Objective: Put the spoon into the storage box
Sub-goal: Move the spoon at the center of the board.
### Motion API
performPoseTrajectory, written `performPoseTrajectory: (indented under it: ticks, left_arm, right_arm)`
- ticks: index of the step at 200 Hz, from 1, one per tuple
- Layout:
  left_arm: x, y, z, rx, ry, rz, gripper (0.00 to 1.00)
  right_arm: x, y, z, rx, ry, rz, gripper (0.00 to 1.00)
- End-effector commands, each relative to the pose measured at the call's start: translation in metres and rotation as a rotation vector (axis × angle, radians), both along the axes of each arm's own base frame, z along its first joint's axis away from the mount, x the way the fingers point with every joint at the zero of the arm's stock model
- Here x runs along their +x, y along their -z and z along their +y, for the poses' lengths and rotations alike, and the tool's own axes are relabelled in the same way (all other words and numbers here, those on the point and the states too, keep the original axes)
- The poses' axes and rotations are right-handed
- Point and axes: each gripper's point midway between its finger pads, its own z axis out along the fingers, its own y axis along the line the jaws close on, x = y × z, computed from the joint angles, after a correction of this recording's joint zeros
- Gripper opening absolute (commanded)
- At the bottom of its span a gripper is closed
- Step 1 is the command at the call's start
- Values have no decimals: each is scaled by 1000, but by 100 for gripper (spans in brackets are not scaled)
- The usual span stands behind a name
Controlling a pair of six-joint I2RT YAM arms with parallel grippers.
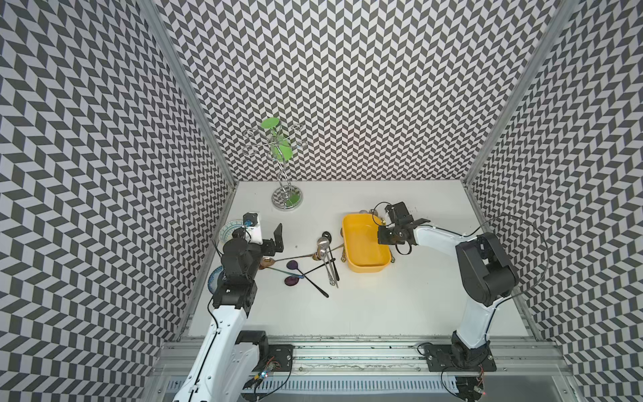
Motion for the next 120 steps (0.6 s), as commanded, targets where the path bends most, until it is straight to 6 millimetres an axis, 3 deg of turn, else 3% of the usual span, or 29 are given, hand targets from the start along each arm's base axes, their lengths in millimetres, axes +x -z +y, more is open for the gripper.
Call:
performPoseTrajectory:
  ticks: [1, 21, 43, 120]
  left_arm:
    - [0, -6, 2, 8, -3, -24, 100]
    - [0, -5, 2, 8, -2, -21, 100]
    - [0, -5, 1, 6, -1, -21, 100]
    - [2, -2, 0, 2, 4, -10, 100]
  right_arm:
    - [6, -4, -19, -110, 14, -12, 0]
    - [3, -22, -17, -82, 0, -36, 0]
    - [-14, -37, -6, -17, -43, -38, 0]
    - [-128, -24, 21, 28, -146, 78, 0]
